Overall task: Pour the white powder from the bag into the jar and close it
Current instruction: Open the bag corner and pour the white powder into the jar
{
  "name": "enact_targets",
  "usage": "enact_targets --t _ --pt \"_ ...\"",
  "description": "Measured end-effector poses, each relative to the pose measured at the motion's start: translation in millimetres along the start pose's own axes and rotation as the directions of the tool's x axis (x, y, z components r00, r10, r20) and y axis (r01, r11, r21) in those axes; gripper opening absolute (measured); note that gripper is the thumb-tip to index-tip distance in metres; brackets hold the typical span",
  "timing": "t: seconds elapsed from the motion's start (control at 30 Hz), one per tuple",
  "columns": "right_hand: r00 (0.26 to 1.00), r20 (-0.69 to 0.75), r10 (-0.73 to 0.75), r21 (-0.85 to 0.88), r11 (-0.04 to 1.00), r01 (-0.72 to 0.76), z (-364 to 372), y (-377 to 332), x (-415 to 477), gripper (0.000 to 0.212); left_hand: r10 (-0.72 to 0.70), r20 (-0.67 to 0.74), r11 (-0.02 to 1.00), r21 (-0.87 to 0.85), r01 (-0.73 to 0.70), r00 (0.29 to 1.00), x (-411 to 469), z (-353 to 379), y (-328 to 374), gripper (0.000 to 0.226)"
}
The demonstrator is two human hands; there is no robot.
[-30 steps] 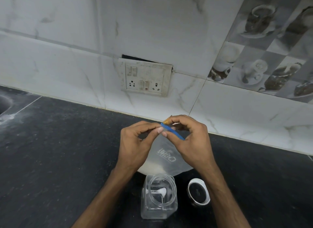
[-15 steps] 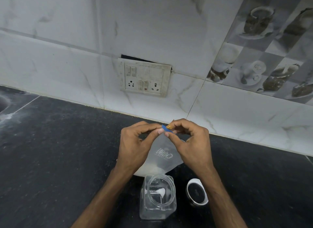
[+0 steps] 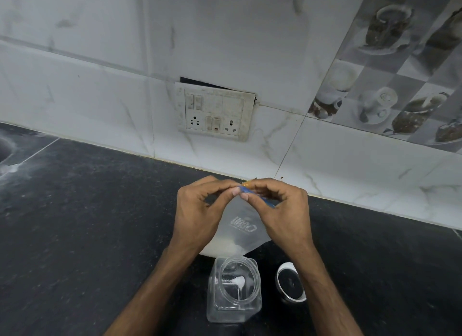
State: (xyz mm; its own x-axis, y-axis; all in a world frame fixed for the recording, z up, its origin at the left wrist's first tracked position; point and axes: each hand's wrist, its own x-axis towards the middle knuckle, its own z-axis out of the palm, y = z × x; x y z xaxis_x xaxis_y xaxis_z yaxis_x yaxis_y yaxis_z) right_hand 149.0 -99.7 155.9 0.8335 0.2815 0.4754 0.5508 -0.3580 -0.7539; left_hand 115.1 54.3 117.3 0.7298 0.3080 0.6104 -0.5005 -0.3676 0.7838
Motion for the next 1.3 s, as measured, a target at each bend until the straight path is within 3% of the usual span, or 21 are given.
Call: enact_targets --t 0.13,0.33,0.5,0.6,0.8,0.9,1.1,1.3 --pt "0.998 -0.046 0.032 -0.017 0.999 -0.033 -2.3 12.9 -3.5 0.014 -0.002 -0.057 1.000 0.019 0.003 0.998 1.2 -3.6 -2.1 0.013" --pt "0.994 -0.043 0.105 -0.044 0.993 -0.107 -19.5 46.5 -21.4 0.029 -0.022 -0.118 1.000 0.001 0.023 0.993 3.7 -14.7 -6.2 0.013" --pt "0.985 -0.056 0.165 -0.043 0.985 -0.167 -29.8 70.7 -36.1 0.019 -0.019 -0.120 1.000 0.011 0.020 0.993 3.4 -18.0 -7.2 0.013" --pt "0.980 -0.103 0.170 -0.001 0.985 -0.171 -30.4 72.9 -36.7 0.024 -0.036 -0.143 0.999 -0.001 0.036 0.989 3.4 -19.0 -8.7 0.013" --pt "0.979 -0.185 0.085 0.012 0.996 -0.084 -27.8 66.9 -33.1 0.037 -0.096 -0.204 0.995 -0.055 0.087 0.974 2.3 -21.2 -9.8 0.014" --pt "0.980 -0.196 0.018 -0.032 0.999 -0.024 -30.0 63.1 -27.5 0.020 -0.121 -0.223 0.992 -0.072 0.107 0.967 2.8 -25.5 -11.7 0.019" --pt "0.998 -0.038 -0.042 -0.068 0.997 0.040 -39.9 54.0 -21.8 0.011 -0.161 -0.257 0.985 -0.096 0.141 0.953 1.6 -28.4 -16.3 0.019" --pt "0.943 0.301 0.142 0.212 0.954 -0.211 -48.0 52.6 -26.0 0.002 -0.160 -0.255 0.986 -0.093 0.141 0.954 0.9 -25.3 -13.9 0.020"
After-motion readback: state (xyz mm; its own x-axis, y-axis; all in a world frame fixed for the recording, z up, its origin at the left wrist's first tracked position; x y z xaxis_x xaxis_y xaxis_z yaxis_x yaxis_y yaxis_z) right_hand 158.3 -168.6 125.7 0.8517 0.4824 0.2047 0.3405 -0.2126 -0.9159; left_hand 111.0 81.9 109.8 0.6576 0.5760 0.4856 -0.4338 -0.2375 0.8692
